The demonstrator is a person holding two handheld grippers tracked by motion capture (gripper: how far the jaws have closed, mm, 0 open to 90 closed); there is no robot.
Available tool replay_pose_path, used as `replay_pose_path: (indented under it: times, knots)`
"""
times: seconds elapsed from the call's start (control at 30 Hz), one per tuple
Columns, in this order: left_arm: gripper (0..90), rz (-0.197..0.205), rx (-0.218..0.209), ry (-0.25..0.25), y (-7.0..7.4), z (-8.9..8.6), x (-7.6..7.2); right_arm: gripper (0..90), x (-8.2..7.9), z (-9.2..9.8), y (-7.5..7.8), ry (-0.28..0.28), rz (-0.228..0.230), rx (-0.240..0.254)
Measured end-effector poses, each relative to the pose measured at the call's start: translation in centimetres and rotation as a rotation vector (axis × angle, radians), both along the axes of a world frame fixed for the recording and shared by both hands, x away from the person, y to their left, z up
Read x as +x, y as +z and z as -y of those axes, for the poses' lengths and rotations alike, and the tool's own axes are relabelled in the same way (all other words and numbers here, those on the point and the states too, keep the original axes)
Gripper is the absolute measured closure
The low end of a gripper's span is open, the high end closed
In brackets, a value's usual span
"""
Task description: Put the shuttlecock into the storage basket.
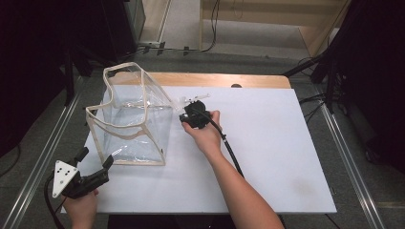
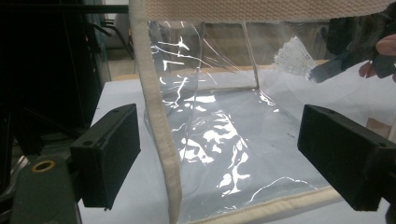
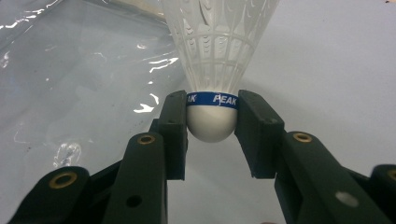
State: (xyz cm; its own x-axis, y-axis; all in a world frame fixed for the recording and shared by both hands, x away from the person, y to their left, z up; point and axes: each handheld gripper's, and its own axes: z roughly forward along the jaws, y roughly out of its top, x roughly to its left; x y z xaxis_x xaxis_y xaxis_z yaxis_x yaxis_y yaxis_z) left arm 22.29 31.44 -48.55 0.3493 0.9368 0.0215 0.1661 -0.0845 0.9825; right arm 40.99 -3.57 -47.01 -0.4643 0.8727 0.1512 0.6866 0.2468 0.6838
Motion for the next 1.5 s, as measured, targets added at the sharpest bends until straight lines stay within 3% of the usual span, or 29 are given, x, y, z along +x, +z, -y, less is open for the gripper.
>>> replay_pose_path:
  times: [0.9,1.5]
  knots:
    - [13.7,0.001,0.001,-0.001,0.0,0.0,0.0,62.7,-0.7,-0.5,2.5,0.018,0.070,0.039]
    - [13.7,0.001,-0.002,0.000,0.0,0.0,0.0,62.7,-1.4,-1.1,4.2,0.039,0.150,0.062]
